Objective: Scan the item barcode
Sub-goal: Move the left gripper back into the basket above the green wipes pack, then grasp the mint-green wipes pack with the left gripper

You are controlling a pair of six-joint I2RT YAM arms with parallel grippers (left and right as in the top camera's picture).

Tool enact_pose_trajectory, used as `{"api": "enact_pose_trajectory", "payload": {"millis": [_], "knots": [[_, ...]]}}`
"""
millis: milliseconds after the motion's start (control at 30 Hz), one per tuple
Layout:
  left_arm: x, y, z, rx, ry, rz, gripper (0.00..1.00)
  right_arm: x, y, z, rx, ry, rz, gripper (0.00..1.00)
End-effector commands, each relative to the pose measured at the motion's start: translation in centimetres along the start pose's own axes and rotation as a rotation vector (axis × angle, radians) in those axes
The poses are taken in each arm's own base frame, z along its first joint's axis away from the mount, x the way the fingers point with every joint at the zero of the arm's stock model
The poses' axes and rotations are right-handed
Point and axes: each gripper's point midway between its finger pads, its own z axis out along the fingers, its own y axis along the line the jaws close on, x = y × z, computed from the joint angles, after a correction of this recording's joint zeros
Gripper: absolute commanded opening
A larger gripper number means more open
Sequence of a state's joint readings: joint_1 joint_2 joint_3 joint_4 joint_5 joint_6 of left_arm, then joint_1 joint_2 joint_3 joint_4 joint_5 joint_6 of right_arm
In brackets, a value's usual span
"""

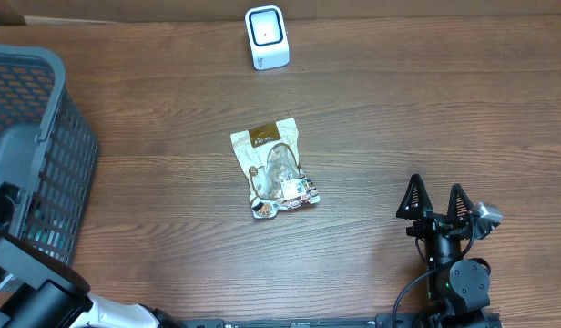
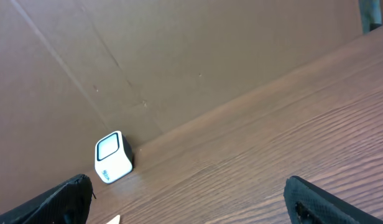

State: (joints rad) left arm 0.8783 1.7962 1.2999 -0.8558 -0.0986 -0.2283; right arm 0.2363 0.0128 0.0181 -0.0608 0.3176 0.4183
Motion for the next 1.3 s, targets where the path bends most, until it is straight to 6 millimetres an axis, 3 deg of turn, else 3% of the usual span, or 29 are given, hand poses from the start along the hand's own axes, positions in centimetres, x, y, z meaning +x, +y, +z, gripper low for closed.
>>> {"api": "enact_pose_trajectory", "payload": {"millis": [0,233,300,367,433,467,633,800,900,1000,1067,1167,1267], "knots": [[1.4,0.2,1.9,-0.012,0.016,0.111,0.61,0.1,0.0,0.0,-0.005,-0.003,-0.003,1.00],[1.4,0.2,3.0,-0.014,-0.014,0.110,0.52,0.1,0.0,0.0,-0.005,-0.003,-0.003,1.00],[1.3,0.2,3.0,-0.012,-0.020,0.109,0.39,0.1,0.0,0.0,-0.005,-0.003,-0.003,1.00],[1.2,0.2,3.0,-0.012,-0.021,0.109,0.15,0.1,0.0,0.0,-0.005,-0.003,-0.003,1.00],[1.3,0.2,3.0,-0.012,-0.019,0.109,0.05,0.1,0.0,0.0,-0.005,-0.003,-0.003,1.00],[1.3,0.2,3.0,-0.013,-0.017,0.109,0.04,0.1,0.0,0.0,-0.005,-0.003,-0.003,1.00],[1.7,0.3,2.9,-0.015,-0.001,0.111,0.04,0.1,0.0,0.0,-0.005,-0.003,-0.003,1.00],[0.0,-0.4,0.5,0.018,-0.014,0.115,0.04,0.1,0.0,0.0,-0.005,-0.003,-0.003,1.00],[-1.1,-1.5,-1.2,0.080,-0.030,0.174,0.04,0.1,0.0,0.0,-0.005,-0.003,-0.003,1.00],[-0.8,-3.1,-1.4,0.168,-0.025,0.257,0.05,0.1,0.0,0.0,-0.005,-0.003,-0.003,1.00],[-0.4,-3.0,-0.7,0.164,-0.014,0.262,0.15,0.1,0.0,0.0,-0.005,-0.003,-0.003,1.00],[0.3,-2.1,0.7,0.115,-0.009,0.261,0.43,0.1,0.0,0.0,-0.005,-0.003,-0.003,1.00],[1.4,-1.3,1.8,0.076,0.019,0.261,0.54,0.1,0.0,0.0,-0.005,-0.003,-0.003,1.00]]}}
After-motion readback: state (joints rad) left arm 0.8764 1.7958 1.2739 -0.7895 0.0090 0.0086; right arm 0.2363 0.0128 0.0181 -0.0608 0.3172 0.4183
